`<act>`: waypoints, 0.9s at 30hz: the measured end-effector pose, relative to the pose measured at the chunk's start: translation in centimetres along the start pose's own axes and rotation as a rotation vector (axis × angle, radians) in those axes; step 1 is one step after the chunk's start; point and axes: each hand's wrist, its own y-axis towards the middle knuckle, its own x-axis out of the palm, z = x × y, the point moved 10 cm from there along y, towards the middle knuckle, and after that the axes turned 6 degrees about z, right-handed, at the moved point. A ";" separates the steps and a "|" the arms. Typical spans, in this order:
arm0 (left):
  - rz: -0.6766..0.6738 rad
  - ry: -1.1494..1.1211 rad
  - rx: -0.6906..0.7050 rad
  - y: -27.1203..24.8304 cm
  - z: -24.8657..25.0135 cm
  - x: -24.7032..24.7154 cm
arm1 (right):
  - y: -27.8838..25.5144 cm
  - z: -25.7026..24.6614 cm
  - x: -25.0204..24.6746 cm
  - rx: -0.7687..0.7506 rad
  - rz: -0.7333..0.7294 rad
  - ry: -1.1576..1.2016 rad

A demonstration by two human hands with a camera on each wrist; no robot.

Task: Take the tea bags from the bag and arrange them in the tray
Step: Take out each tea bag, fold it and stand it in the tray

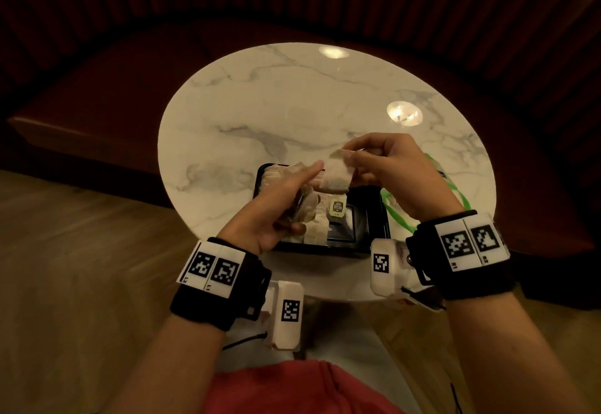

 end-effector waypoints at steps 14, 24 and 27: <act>0.104 0.265 0.103 -0.5 1.0 -0.9 | 0.2 1.3 -0.4 0.037 -0.004 -0.048; 0.484 0.039 0.276 -1.0 4.3 -9.5 | 0.9 3.2 -0.5 -0.090 -0.081 -0.616; 0.514 0.055 0.282 -0.8 4.0 -10.9 | 1.1 4.7 0.6 -0.069 -0.181 -0.788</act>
